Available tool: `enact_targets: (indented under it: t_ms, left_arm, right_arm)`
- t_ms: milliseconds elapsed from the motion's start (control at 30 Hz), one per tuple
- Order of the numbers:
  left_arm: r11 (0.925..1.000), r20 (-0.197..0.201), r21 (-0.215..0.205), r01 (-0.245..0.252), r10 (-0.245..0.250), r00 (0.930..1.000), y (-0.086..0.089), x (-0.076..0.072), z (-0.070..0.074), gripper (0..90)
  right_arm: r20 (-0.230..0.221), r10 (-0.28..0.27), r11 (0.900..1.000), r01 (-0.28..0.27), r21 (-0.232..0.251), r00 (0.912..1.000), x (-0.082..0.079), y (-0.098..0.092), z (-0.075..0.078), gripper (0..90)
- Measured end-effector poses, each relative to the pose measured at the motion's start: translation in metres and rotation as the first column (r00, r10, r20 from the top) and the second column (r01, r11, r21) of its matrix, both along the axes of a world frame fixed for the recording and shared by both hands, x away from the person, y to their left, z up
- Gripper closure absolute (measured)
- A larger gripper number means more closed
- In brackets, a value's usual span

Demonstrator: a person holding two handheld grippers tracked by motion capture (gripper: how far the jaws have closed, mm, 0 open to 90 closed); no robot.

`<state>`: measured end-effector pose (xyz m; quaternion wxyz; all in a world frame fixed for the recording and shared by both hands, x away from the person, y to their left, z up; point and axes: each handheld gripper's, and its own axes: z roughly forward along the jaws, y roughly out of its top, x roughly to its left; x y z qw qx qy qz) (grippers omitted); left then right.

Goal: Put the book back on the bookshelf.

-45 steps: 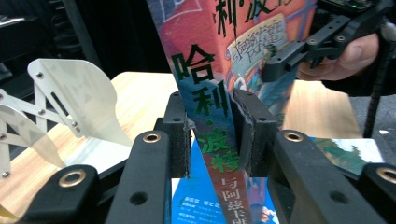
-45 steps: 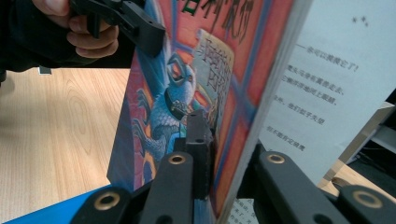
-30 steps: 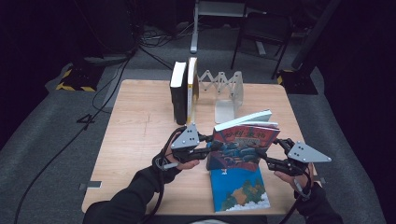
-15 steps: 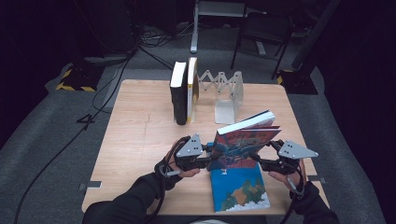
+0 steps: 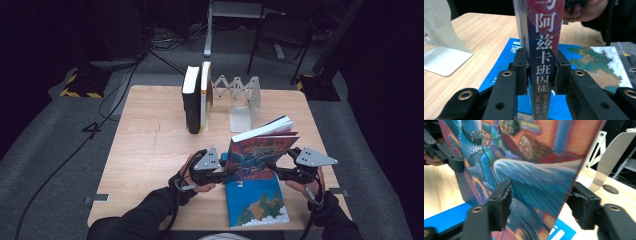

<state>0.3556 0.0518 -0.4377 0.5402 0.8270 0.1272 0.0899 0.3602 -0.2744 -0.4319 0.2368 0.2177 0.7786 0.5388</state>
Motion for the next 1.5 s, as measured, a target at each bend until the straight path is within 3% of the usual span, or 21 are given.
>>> enact_targets:
  t_ms: [100, 200, 367, 633, 767, 1133, 1300, 1500]
  left_arm:
    - [0.9999, -0.013, -0.011, -0.007, 0.007, 0.9999, 0.0, 0.0, -0.001, 70.1]
    - [0.9995, 0.01, 0.002, -0.032, 0.032, 0.9994, -0.008, -0.001, -0.001, 69.5]
    - [0.9994, 0.001, -0.023, -0.025, 0.025, 0.9997, -0.013, 0.005, 0.001, 69.2]
    - [0.9985, 0.029, -0.026, -0.048, 0.049, 0.9984, -0.019, 0.01, 0.008, 67.1]
    - [0.9977, 0.038, -0.027, -0.063, 0.064, 0.9972, -0.02, 0.012, 0.011, 65.9]
    - [0.9947, 0.054, -0.08, -0.064, 0.068, 0.9962, -0.021, 0.018, 0.032, 65.5]
    - [0.9951, 0.074, -0.074, -0.065, 0.071, 0.9947, -0.023, 0.018, 0.038, 66.9]
    - [0.993, 0.044, -0.094, -0.072, 0.077, 0.9961, -0.026, 0.016, 0.039, 72.6]
  right_arm:
    - [0.001, -0.007, 1.0, 0.007, -0.003, 1.0, 0.002, 0.002, -0.001, 39.0]
    - [0.003, 0.003, 0.999, -0.003, 0.032, 1.0, -0.001, -0.003, 0.002, 49.6]
    - [0.016, 0.002, 1.0, -0.002, 0.024, 0.9999, -0.004, -0.003, 0.003, 51.7]
    - [0.027, 0.011, 0.999, -0.012, 0.036, 0.9996, -0.005, -0.006, 0.004, 59.9]
    - [0.029, 0.014, 0.999, -0.015, 0.037, 0.9995, -0.006, -0.006, 0.005, 61.3]
    - [0.047, 0.027, 0.999, -0.029, 0.035, 0.9985, -0.008, -0.003, 0.006, 62.8]
    - [0.053, 0.025, 0.999, -0.027, 0.031, 0.9983, -0.009, -0.003, 0.007, 62.5]
    - [0.05, 0.008, 1.0, -0.009, 0.02, 0.9987, -0.008, -0.002, 0.006, 54.1]
